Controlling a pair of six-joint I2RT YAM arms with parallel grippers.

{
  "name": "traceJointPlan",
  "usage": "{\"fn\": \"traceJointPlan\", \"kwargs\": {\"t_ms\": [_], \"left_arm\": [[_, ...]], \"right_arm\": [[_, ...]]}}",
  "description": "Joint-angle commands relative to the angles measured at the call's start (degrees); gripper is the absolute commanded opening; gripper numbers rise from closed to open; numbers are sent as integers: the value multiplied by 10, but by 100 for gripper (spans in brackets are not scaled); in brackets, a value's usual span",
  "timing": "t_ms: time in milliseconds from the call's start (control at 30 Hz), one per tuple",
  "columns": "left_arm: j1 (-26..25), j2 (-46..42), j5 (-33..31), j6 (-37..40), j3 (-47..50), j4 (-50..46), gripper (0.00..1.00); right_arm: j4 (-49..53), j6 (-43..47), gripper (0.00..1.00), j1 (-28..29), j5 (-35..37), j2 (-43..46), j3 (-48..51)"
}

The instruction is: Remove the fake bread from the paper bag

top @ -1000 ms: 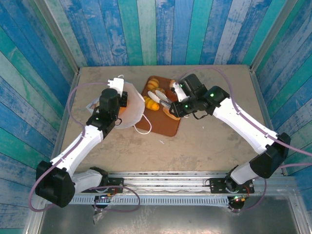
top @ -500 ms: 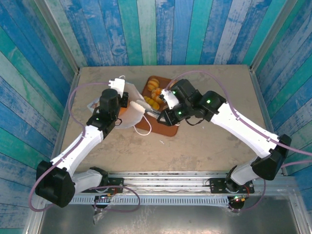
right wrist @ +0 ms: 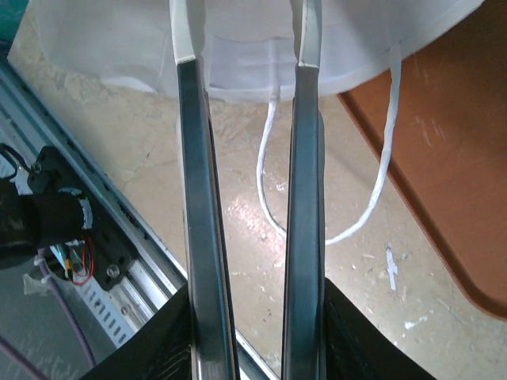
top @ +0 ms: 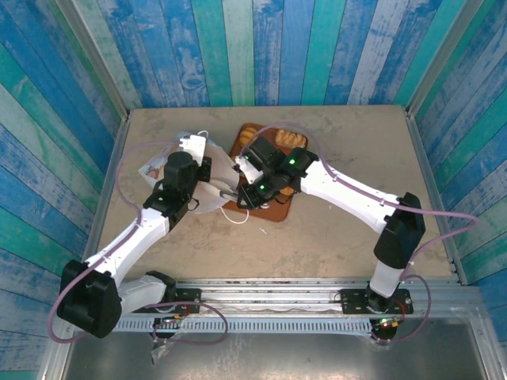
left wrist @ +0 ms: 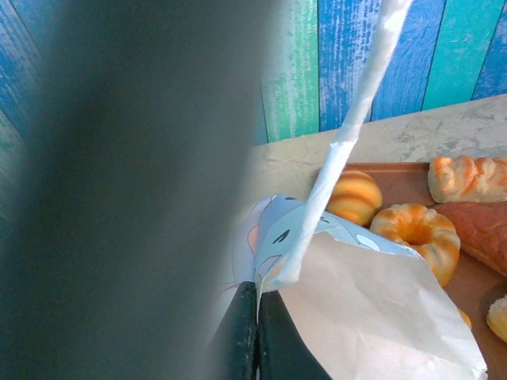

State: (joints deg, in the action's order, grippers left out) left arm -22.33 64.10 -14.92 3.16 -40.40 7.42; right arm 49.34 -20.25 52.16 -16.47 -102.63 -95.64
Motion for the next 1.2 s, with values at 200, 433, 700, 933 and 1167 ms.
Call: {"fn": "traceJointPlan", "kwargs": {"t_ms": [200, 433, 700, 933, 1167], "left_arm": [[2, -66, 41, -22, 42, 79, 0], [2, -66, 42, -25, 44, 86, 0], [1, -65, 30, -36, 57, 103, 0], [0, -73, 15, -51, 80, 135, 0], [-6, -74, 21, -65, 87, 153, 0]], "right_arm": [[-31, -44, 42, 4, -2, -75, -72], [-40, -65, 43, -1, -28, -113, -90], [-49, -83, 43, -19, -54, -133, -88], [-73, -110, 45, -34, -93, -143, -79], [-91, -135, 45, -47, -133, -172, -93]]}}
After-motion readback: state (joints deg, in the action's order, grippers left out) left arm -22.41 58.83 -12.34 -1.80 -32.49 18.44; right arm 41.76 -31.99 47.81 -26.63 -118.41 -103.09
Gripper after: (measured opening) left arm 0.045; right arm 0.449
